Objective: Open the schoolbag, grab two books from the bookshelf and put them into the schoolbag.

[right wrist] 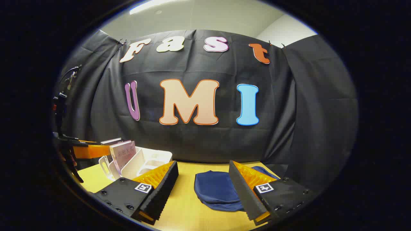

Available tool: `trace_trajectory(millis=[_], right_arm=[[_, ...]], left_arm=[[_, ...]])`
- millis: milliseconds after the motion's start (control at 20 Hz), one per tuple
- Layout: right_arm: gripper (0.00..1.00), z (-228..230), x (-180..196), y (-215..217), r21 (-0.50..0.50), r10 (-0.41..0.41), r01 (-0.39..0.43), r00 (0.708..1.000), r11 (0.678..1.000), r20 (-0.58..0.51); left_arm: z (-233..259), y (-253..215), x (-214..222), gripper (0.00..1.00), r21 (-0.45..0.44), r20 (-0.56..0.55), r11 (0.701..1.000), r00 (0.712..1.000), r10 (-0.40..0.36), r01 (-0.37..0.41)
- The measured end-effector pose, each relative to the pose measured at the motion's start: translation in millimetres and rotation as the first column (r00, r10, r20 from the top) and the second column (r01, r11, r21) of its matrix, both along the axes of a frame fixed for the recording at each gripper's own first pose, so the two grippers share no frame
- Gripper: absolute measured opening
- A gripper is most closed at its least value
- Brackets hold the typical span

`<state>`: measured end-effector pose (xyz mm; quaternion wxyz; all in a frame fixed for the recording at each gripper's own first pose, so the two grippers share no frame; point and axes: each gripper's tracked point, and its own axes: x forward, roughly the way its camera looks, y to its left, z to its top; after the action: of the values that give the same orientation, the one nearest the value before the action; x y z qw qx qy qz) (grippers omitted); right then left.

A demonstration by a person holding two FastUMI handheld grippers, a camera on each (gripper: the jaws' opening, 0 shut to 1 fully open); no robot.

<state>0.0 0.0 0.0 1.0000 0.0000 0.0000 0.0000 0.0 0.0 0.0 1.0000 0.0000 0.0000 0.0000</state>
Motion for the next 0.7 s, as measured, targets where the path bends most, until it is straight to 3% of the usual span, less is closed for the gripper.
trace_trajectory(millis=[100, 700], right_arm=[[1.0, -3, 2, -5, -0.008, 0.007, -0.007, 1.0, 1.0, -0.011], [0.97, -18, 10, -31, -0.07, 0.01, -0.013, 0.999, 0.997, -0.043]], left_arm=[[5, -2, 0, 0.95, -0.017, 0.015, 1.0, 1.0, 0.017, -0.016], [0, -23, -2, 0.95, -0.016, 0.004, 0.999, 0.999, 0.039, -0.039]])
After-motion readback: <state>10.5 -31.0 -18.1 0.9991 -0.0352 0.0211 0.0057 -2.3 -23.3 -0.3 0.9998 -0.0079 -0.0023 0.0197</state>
